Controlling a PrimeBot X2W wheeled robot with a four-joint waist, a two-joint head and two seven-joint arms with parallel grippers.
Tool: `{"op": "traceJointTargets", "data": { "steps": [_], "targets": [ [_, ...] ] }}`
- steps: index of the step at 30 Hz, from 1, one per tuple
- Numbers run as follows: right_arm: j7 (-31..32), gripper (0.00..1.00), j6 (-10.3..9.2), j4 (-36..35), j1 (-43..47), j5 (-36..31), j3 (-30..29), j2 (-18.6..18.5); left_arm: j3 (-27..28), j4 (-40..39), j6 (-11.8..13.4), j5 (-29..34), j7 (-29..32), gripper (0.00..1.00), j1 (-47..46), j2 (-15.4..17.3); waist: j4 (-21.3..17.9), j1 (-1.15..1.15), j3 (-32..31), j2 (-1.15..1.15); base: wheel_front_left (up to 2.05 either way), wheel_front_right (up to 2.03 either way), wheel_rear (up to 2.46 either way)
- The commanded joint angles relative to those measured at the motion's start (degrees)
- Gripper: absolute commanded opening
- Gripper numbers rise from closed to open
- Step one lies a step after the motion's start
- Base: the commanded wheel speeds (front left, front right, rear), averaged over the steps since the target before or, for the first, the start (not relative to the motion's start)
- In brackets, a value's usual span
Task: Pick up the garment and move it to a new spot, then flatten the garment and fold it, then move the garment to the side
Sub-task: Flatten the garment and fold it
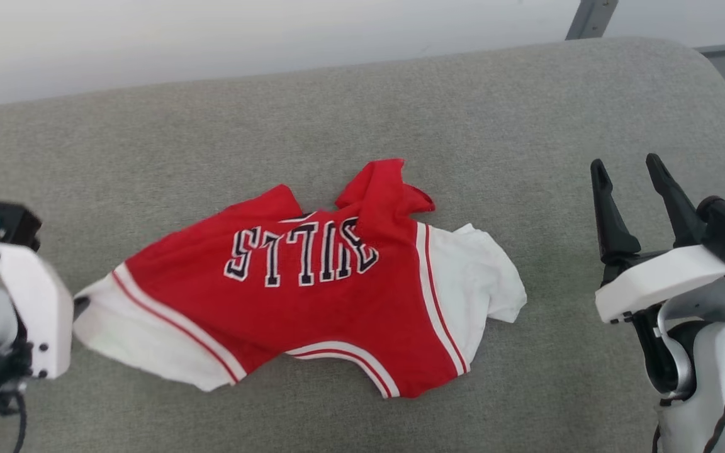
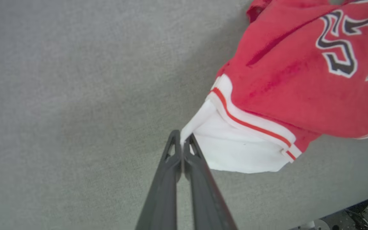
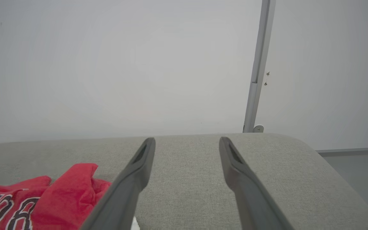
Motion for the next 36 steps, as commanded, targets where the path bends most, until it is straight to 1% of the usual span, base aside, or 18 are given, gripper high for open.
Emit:
{"op": "traceJointTargets", "data": {
  "steps": [1,2,4,8,9,10,11,13,15,21,26,28,33,35,36],
  "targets": [
    [0.27,1.0,-0.02,-0.01,0.86,0.03,-0.1,-0.12,0.31,0.66,0.19,-0.57,-0.53,0.0,1.1,0.41,0.31,0.0,-0.23,0.0,0.0,0.0,0.0],
    [0.23,1.0,-0.02,-0.04,0.92,-0.06,-0.14,-0.15,0.52,1.4,0.21,-0.67,-1.17,0.0,1.69,0.52,0.47,0.0,-0.3,0.0,0.0,0.0,0.0],
    [0.3,1.0,-0.02,-0.11,1.04,-0.08,-0.3,-0.27,0.72,3.26,0.31,-1.68,-1.78,0.0,2.96,-0.33,0.82,0.0,-0.45,0.0,0.0,0.0,0.0],
    [0.4,1.0,-0.02,-0.39,1.23,0.03,-0.38,-0.33,1.05,6.24,-0.46,-2.82,-2.83,0.01,3.16,-1.82,1.38,0.0,-0.55,0.0,0.0,0.0,0.0],
    [0.5,1.0,-0.02,-0.6,1.3,-0.02,-0.25,-0.26,0.99,6.62,-0.71,-2.47,-3.35,0.28,2.64,-1.88,1.47,0.0,-0.55,0.0,0.0,0.0,0.0],
    [0.45,1.0,-0.02,-0.8,1.29,0.08,-0.24,-0.21,0.93,6.97,-0.91,-2.05,-3.71,0.78,1.99,-1.97,1.56,0.0,-0.52,0.0,0.0,0.0,0.0],
    [0.53,1.0,-0.02,-1.0,1.3,0.16,-0.31,-0.2,1.01,7.4,-1.01,-2.33,-3.83,1.0,1.48,-2.48,1.67,0.0,-0.5,0.0,0.0,0.0,0.0],
    [0.64,1.0,-0.02,-1.53,1.32,0.07,-0.34,-0.13,1.11,7.62,-1.07,-2.62,-3.63,1.0,0.62,-3.08,1.88,0.0,-0.45,0.0,0.0,0.0,0.0],
    [0.81,1.0,-0.02,-2.12,1.37,0.18,-0.4,0.01,1.19,7.7,-0.31,-3.43,-2.42,1.0,0.14,-3.57,2.11,0.0,-0.41,0.0,0.0,0.0,0.0],
    [1.43,1.0,-0.02,-3.77,1.43,0.08,-0.5,0.17,0.41,5.47,3.23,-5.23,3.93,1.0,-0.31,-3.19,2.52,0.0,0.18,0.0,0.0,0.0,0.0],
    [1.83,1.0,-0.02,-4.62,0.69,0.55,-0.36,0.35,-0.02,4.18,5.29,-6.33,6.09,1.0,1.74,-3.27,2.41,0.0,1.72,0.0,0.0,0.0,0.0],
    [2.06,1.0,-0.02,-4.9,0.29,0.52,-0.29,0.4,-0.2,4.76,5.49,-5.92,5.65,1.0,1.81,-3.64,2.32,0.0,2.36,0.0,0.0,0.0,0.0],
    [2.08,1.0,-0.02,-4.79,-0.39,0.64,0.13,0.59,-0.68,9.37,5.9,-6.77,5.0,1.0,1.6,-6.31,1.77,0.0,3.64,0.0,0.0,0.0,0.0],
    [2.11,1.0,-0.02,-4.5,-0.85,0.63,0.47,0.76,-1.11,12.6,5.17,-6.87,4.32,1.0,0.86,-8.03,1.44,0.0,4.26,0.0,0.0,0.0,0.0],
    [2.13,1.0,-0.02,-4.45,-1.07,0.63,0.62,0.82,-1.01,13.71,4.92,-7.29,3.9,0.47,0.67,-8.74,1.35,0.0,4.47,0.0,0.0,0.0,0.0]
  ]
}}
